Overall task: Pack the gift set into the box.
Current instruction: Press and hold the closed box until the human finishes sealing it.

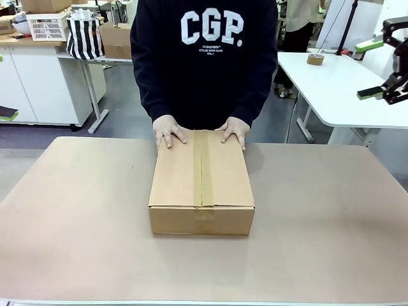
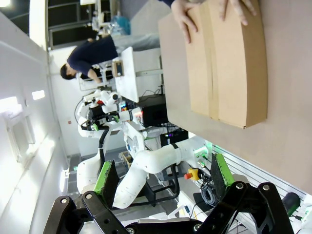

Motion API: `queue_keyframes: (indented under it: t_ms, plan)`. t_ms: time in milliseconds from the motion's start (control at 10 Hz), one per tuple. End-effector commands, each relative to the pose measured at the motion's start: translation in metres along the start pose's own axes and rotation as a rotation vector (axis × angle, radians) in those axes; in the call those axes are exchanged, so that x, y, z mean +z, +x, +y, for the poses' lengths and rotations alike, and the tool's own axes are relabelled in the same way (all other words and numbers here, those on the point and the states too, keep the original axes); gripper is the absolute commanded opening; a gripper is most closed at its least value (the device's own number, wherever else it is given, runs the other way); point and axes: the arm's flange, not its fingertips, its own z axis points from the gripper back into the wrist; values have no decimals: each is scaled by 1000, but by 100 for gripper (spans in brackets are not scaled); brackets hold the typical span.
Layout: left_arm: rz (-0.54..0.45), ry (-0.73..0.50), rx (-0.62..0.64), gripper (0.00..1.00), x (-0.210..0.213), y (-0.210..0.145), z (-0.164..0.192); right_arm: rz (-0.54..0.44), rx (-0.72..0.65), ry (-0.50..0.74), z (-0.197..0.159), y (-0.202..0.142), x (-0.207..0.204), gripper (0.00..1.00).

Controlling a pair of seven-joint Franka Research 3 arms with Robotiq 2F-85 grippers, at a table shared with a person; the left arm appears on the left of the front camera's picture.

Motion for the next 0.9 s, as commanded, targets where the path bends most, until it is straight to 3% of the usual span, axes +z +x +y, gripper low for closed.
queue_keyframes:
  t_ms: [0, 100, 300, 500, 600, 700, 800]
  plan:
    - [0, 0, 0, 100, 0, 0, 0, 26, 120, -59, 4, 16, -16, 100]
    - [69, 78, -110, 100, -18, 11, 5, 39, 299, -115, 8, 30, -37, 100]
    - [184, 106, -399, 100, -64, 34, 16, 32, 630, -137, 17, 52, -99, 100]
    - [182, 169, -706, 100, -111, 55, 37, 24, 1081, 34, 18, 58, -159, 100]
    - [127, 231, -895, 100, -130, 58, 42, -82, 1214, 198, 22, 44, -178, 100]
    - [100, 248, -1069, 100, -148, 54, 42, -185, 1331, 11, 21, 27, -197, 100]
    - [65, 237, -1200, 100, -162, 48, 37, -192, 1503, -148, 24, 4, -211, 100]
